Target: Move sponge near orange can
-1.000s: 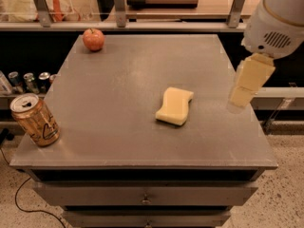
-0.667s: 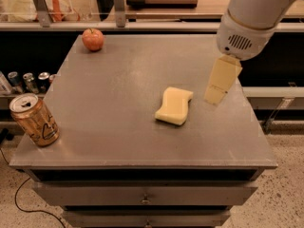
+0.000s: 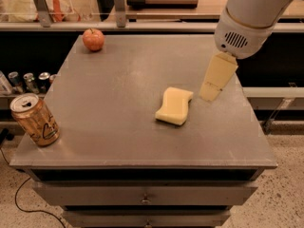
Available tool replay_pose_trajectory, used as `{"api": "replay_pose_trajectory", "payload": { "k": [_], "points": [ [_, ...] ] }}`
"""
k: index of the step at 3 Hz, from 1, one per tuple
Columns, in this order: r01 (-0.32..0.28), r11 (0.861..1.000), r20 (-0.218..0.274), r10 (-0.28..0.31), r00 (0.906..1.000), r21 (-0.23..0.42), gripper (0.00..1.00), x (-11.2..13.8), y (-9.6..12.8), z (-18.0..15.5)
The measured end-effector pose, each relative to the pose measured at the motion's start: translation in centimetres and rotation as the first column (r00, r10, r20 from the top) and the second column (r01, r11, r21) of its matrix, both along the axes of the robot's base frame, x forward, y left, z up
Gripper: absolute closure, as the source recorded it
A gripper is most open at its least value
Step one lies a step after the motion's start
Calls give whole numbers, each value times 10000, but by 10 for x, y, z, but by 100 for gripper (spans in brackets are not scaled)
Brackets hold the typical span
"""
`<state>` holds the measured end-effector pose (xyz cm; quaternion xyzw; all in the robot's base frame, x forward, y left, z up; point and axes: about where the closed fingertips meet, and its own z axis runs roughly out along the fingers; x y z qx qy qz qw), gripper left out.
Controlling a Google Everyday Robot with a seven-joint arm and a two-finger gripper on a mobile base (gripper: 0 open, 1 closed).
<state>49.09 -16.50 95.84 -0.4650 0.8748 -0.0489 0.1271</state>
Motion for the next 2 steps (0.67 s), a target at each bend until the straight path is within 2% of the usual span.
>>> {"api": "replay_pose_trajectory", "payload": {
  "k": [1,2],
  "points": [
    [782,9969,-328,-778,9964,103,0,7,5,-5],
    [1989,9800,-1351,-1973,9710,-19,0,26,28,-28]
  ]
}}
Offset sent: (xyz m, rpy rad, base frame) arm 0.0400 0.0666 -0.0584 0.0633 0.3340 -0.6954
